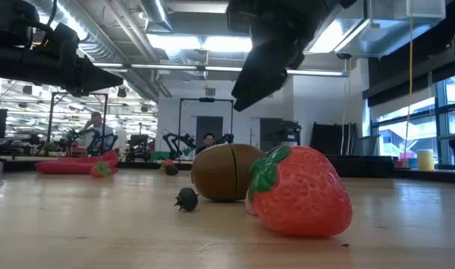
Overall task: Pick and placing Produce into tupperware
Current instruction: Put the brown kiwi into the black bin
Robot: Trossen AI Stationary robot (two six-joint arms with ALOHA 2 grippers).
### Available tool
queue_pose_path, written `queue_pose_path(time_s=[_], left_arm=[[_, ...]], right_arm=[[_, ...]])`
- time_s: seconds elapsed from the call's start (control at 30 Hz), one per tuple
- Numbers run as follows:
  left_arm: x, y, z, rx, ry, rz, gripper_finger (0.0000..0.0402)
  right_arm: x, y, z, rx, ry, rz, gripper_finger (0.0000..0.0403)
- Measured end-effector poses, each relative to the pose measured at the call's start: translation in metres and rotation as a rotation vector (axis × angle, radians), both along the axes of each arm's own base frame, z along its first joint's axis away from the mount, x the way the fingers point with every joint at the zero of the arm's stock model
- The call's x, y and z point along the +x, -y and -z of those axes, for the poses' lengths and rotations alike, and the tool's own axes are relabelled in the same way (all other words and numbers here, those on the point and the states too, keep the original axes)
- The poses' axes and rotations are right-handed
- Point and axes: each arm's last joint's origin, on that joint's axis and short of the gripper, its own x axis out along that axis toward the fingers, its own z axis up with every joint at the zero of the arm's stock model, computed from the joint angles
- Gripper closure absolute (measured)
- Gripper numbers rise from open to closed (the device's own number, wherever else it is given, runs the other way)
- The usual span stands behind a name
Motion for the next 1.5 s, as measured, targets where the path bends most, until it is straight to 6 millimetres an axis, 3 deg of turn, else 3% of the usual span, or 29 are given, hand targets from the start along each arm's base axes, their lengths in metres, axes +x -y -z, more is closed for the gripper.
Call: queue_pose_path(time_s=[0.37, 0.67, 0.9, 1.07, 1.3, 1.5], left_arm=[[0.000, 0.000, 0.000, 0.012, -0.007, 0.000, 0.0374], [0.000, 0.000, 0.000, 0.012, -0.007, -0.001, 0.0374], [0.000, 0.000, 0.000, 0.013, -0.007, 0.000, 0.0374], [0.000, 0.000, 0.000, 0.014, -0.005, 0.000, 0.0374], [0.000, 0.000, 0.000, 0.015, -0.004, 0.000, 0.0374], [0.000, 0.000, 0.000, 0.015, -0.004, -0.001, 0.0374]], right_arm=[[0.000, -0.006, -0.001, 0.006, 0.018, -0.040, 0.0107], [0.000, -0.007, -0.001, 0.008, 0.018, -0.056, 0.0055], [0.002, -0.013, -0.002, 0.044, 0.041, -0.029, 0.0047], [0.005, -0.027, 0.014, 0.039, 0.014, -0.062, 0.0047], [0.012, -0.050, 0.052, -0.009, -0.023, -0.167, 0.0047], [0.013, -0.058, 0.055, 0.026, -0.011, -0.179, 0.0047]])
